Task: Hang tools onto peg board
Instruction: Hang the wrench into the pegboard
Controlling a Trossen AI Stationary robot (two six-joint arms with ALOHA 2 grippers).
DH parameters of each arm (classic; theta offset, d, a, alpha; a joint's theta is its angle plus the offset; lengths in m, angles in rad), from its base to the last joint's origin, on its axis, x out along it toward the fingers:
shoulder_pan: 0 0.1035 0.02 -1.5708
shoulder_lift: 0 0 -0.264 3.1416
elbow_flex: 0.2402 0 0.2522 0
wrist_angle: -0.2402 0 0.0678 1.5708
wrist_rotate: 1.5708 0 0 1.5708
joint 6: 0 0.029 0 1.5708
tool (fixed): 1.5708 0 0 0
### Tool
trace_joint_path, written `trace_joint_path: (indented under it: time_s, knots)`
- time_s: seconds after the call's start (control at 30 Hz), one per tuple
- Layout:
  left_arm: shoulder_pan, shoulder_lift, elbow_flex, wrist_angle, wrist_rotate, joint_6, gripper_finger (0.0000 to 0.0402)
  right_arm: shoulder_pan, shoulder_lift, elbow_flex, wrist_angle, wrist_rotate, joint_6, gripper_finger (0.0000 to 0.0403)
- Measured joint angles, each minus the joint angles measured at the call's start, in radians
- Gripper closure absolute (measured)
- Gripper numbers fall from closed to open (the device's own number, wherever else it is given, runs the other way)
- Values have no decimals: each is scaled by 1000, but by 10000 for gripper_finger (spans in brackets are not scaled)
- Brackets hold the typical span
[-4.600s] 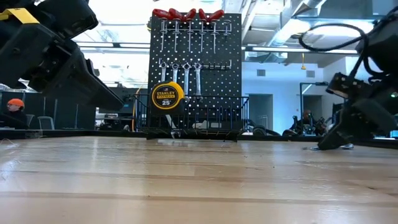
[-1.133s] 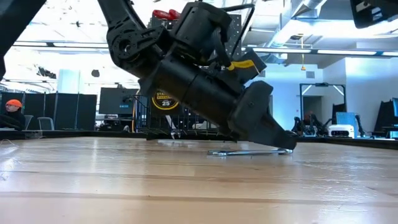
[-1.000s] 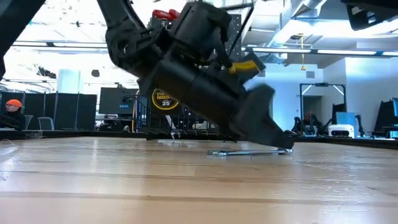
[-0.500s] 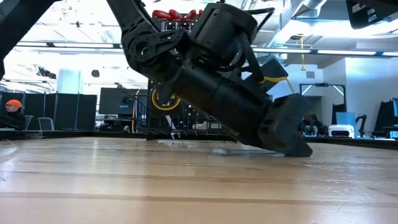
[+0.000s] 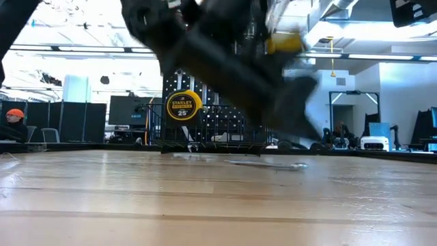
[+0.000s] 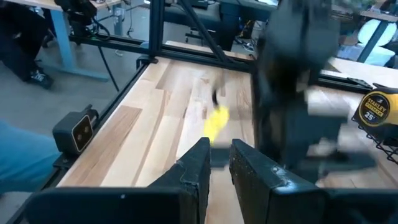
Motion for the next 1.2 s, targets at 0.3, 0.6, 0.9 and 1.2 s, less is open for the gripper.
trace_joint_path:
  time_s: [0.3, 0.6, 0.9, 1.2]
  knots:
    - [-48, -106, 2, -76, -28, 104, 400, -27, 150, 0, 42, 40, 85, 328]
    - [-46, -79, -7, -280, 178, 344, 320, -46, 229, 0, 145, 41, 52, 328]
    - [59, -17, -7, -249, 258, 316, 184, -15, 170, 0, 151, 41, 0, 328]
    - [104, 11, -2, -325, 354, 267, 220, -13, 173, 0, 145, 41, 0, 328]
